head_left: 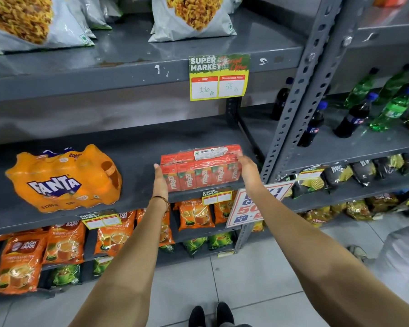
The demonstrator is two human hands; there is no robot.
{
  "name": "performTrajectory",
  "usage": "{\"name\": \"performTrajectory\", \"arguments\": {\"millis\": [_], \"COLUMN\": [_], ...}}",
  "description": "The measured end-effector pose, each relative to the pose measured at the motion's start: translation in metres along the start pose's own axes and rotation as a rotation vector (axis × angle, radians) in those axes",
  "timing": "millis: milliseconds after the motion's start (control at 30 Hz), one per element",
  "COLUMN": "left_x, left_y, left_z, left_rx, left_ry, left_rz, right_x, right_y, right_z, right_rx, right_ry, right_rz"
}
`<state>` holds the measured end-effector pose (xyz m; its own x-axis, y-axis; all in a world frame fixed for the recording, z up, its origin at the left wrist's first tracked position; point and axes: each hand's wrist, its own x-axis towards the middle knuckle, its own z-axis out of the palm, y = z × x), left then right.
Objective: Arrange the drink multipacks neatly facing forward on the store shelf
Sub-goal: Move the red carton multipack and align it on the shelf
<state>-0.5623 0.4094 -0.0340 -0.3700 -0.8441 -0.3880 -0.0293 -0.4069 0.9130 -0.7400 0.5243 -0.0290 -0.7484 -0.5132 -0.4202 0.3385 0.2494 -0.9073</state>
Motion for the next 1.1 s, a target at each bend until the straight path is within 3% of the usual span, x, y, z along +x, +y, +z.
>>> {"name": "performTrajectory", "arguments": {"millis": [900, 1000, 1100], "left_x": [-0.001, 0.002, 0.001], "left_y": [-0.011, -0.009, -0.001], "left_z": [0.027, 0.024, 0.019], "left_rx": [0.106, 0.117, 0.203], "left_ry": [-0.040, -0.037, -0.033], "left_rz": [-0.017, -0.017, 0.000], "right_x": [0.016, 0.005, -0.011], "right_y": [-0.007, -0.012, -0.022], "right_z": [-0.031, -0.026, -0.013], "right_rx": [0.023, -0.008, -0.148], "right_ry": [-0.006, 0.028, 0.114], "right_rz": [0.010, -0.037, -0.200]}}
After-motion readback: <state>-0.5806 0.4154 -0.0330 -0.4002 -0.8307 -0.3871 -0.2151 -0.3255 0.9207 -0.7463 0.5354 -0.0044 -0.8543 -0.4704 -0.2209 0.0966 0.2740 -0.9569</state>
